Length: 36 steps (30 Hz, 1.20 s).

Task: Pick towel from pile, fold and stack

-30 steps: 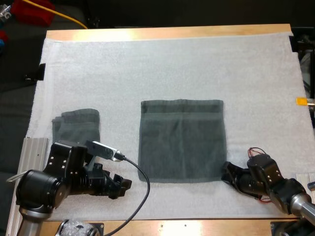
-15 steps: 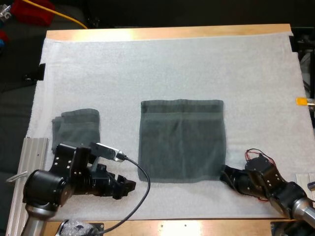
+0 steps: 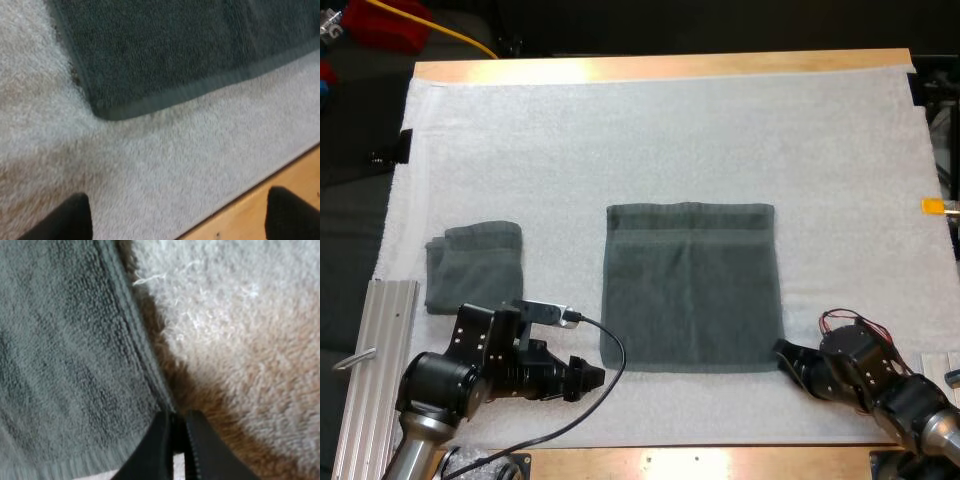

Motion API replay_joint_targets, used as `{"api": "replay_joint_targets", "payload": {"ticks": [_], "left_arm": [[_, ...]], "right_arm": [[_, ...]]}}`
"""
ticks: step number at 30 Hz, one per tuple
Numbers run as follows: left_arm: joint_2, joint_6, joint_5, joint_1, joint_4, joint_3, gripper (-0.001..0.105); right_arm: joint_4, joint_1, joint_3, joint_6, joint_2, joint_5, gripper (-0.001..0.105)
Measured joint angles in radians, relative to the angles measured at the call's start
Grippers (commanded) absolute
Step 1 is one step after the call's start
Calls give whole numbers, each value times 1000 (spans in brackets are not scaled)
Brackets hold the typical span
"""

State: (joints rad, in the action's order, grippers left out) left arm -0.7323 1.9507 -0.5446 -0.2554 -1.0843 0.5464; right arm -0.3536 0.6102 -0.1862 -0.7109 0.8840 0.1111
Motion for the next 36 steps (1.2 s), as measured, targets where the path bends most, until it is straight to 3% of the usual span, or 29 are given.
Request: {"api": "replay_joint_targets", "payload": {"ticks": [8, 16, 21, 36], "left_arm": [[-17, 34, -26, 0, 88, -22, 69], [-145, 33, -57, 0, 115, -22, 69], [-229, 33, -116, 0, 167, -22, 69], [-445, 33, -136, 0, 292, -22, 69]], "right_arm": [[-44, 0, 0, 0, -58, -55, 0], [-131, 0, -31, -16, -86, -121, 0], [-137, 0, -40, -23, -86, -123, 0], [-143, 0, -40, -23, -86, -123, 0]]}}
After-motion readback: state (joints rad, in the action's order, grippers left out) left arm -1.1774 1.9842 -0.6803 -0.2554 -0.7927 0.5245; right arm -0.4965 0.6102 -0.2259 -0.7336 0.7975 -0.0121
